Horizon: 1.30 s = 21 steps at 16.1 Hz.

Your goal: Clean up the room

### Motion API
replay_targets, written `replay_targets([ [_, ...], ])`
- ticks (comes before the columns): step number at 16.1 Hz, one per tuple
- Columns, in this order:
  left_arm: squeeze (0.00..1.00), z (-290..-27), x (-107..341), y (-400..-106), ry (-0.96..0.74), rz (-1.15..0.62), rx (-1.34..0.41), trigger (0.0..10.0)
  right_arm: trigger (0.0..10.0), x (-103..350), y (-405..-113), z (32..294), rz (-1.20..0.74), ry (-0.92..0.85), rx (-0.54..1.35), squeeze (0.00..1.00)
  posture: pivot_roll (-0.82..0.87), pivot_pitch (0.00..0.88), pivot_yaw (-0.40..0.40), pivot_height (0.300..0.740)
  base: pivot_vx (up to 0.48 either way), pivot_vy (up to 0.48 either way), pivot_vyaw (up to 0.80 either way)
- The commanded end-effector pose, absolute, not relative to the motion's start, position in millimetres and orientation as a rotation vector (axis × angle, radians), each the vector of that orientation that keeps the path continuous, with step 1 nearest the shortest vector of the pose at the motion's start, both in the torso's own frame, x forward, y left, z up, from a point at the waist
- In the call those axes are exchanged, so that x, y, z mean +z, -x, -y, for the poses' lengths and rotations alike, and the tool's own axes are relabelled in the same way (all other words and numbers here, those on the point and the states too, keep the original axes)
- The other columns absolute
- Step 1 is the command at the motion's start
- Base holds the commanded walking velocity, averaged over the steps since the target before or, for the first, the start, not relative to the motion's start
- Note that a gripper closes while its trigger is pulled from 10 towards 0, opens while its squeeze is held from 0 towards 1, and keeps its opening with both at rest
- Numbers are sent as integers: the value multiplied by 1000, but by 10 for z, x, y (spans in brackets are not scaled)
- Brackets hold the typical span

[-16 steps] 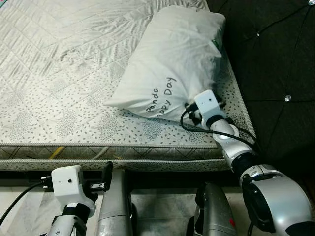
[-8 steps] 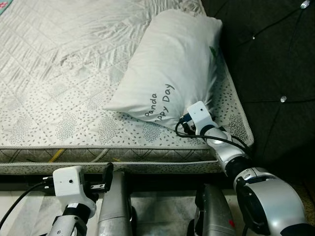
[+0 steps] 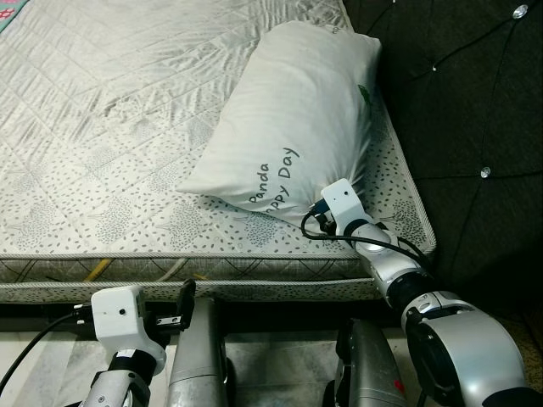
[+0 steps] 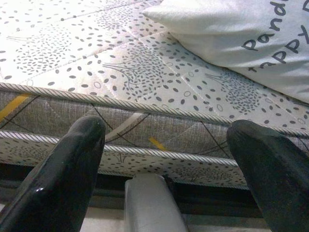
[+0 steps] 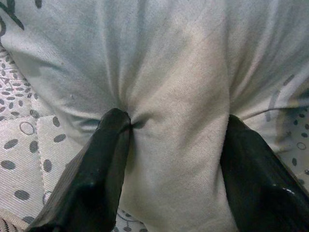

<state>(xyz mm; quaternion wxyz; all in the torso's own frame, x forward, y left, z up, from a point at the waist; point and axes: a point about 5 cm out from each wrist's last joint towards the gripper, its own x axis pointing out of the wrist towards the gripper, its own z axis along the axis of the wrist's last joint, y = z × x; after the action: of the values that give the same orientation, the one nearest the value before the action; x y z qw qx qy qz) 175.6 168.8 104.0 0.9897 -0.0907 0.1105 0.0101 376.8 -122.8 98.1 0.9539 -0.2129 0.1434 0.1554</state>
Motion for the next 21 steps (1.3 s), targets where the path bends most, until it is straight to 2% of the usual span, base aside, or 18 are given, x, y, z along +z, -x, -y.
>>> replay_targets([
  [1,0,-1712,1004,-1733,179,-237,28,10000,0,765,-3652,1207,-382,419,342,0,226,167,10,565,0,0,0],
  [10,0,-1672,1151,-1849,162,-172,-17,10000,0,760,-3646,1166,-375,396,328,0,226,170,9,565,0,0,0],
  [14,0,-1573,1160,-1825,186,-174,-122,10000,0,756,-3644,1167,-374,388,322,0,225,170,11,565,0,0,0],
  [21,0,-1592,1133,-1819,182,-187,-96,10000,0,802,-3677,1213,-361,393,279,0,227,170,6,565,0,0,0],
])
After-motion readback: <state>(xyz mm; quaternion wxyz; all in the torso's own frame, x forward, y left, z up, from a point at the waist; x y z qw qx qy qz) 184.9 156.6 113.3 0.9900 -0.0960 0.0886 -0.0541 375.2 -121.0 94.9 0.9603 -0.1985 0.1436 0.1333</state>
